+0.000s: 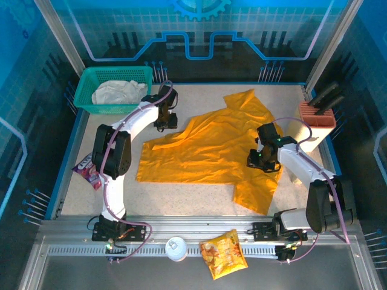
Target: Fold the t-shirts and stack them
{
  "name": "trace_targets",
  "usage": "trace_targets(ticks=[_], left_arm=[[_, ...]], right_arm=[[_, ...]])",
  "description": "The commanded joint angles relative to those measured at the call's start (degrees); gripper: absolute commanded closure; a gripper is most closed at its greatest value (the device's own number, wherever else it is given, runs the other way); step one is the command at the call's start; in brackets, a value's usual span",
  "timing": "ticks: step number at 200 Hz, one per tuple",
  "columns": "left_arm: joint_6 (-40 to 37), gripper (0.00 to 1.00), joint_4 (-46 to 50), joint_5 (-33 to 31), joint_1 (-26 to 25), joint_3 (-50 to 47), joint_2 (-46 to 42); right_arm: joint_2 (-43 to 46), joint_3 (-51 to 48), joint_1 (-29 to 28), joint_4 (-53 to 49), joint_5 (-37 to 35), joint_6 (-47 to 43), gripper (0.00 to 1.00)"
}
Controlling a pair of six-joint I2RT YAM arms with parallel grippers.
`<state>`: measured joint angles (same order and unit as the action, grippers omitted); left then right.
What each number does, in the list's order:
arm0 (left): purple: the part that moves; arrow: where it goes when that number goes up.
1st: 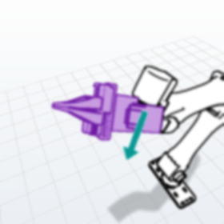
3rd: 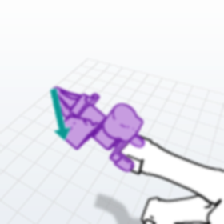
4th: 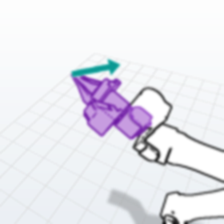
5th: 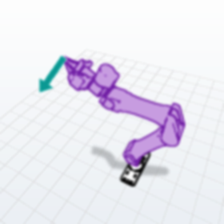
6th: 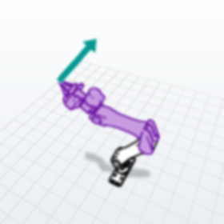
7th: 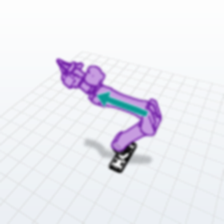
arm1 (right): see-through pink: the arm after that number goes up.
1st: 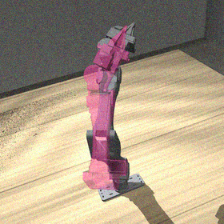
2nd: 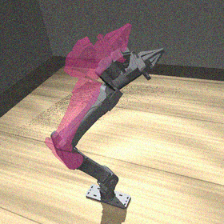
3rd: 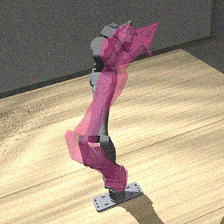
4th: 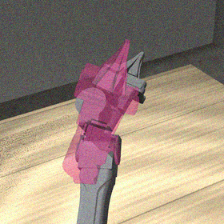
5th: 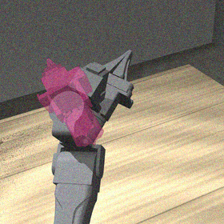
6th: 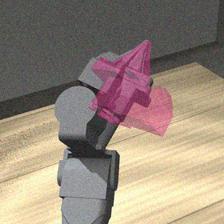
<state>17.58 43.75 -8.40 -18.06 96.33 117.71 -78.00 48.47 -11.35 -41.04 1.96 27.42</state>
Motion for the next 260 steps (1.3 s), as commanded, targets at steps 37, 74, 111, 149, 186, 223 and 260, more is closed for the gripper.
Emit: trace_targets(ticks=[37,74,111,149,186,223,260], left_arm=[[0.2,0.63,0.6,-0.1,-0.2,-1.1,5.0],[0.4,0.64,0.2,-1.6,-0.2,-1.9,6.2],[0.3,0.64,0.5,-2.4,-0.2,-1.7,6.2],[0.3,0.68,0.0,-1.9,-0.2,-2.5,6.5],[0.6,0.76,-0.9,-2.0,-0.2,-3.3,6.5],[1.3,0.87,-1.1,-3.1,-0.3,-2.6,5.2],[2.1,1.0,-3.0,-5.8,-0.3,-2.9,1.6]], right_arm=[[1.4,0.0,-0.9,-0.7,-0.3,-0.2,0.71],[1.4,0.0,-0.9,-0.7,-0.3,-0.2,0.71],[1.4,0.2,-0.9,-0.6,-0.3,-0.1,0.71],[1.3,0.0,-0.9,-0.5,-0.2,-0.1,0.7],[1.4,0.0,-0.9,-0.6,-0.2,-0.1,0.71],[1.4,0.0,-0.9,-0.7,-0.1,-0.1,0.71],[1.4,0.0,-0.9,-0.6,-0.1,-0.1,0.71]])
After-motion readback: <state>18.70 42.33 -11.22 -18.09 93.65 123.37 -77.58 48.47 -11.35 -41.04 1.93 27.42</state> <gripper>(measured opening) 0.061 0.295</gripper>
